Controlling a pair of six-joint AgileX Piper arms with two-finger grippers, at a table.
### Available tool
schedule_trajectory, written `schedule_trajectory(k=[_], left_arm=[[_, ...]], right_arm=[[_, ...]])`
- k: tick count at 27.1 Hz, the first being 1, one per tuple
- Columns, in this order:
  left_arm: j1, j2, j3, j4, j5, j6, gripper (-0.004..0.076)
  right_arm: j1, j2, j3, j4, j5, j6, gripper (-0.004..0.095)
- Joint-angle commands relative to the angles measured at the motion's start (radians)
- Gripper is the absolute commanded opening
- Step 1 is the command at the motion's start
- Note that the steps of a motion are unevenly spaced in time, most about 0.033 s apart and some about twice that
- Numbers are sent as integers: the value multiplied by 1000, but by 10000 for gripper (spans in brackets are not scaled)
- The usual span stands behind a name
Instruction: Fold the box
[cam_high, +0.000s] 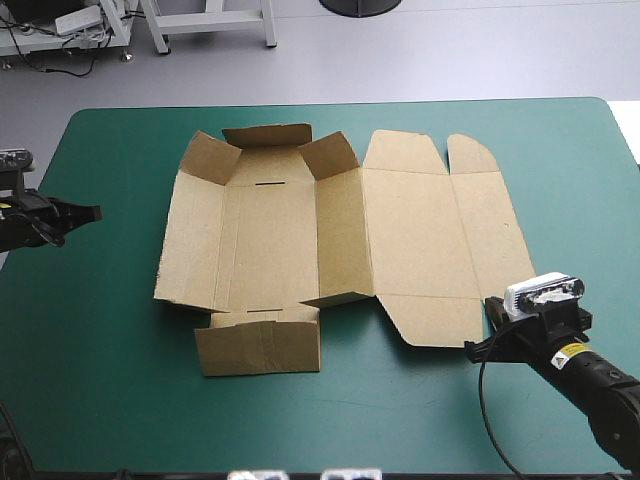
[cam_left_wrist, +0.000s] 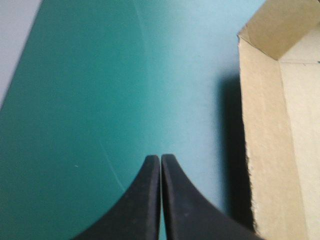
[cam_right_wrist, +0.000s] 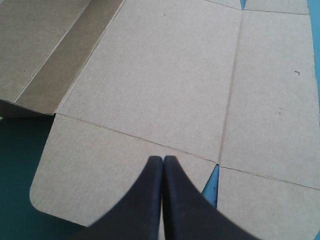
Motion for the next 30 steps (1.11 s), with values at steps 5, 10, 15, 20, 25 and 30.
schedule_trajectory(k=[5,10,15,20,25,30], left_arm=[[55,106,-35,-253,194,149,-6],[55,199,-35,-268,327,158,-5],[55,262,-35,-338,368,158,-6],[51,264,-35,-356,366,232,7],[20,267,-35,-351,376,232,151],[-68,300,-35,-326,437,232,367]], right_arm=[[-5,-1,-25,12,-58,-5,-6],[-5,-1,-25,12,-62,-5,-6],[-5,-1,-25,12,-62,-5,-6],[-5,-1,-25,12,-68,-5,-6],[-5,-1,-25,12,-70,-5,-6],[-5,1,-25,12,-70,-5,-6]])
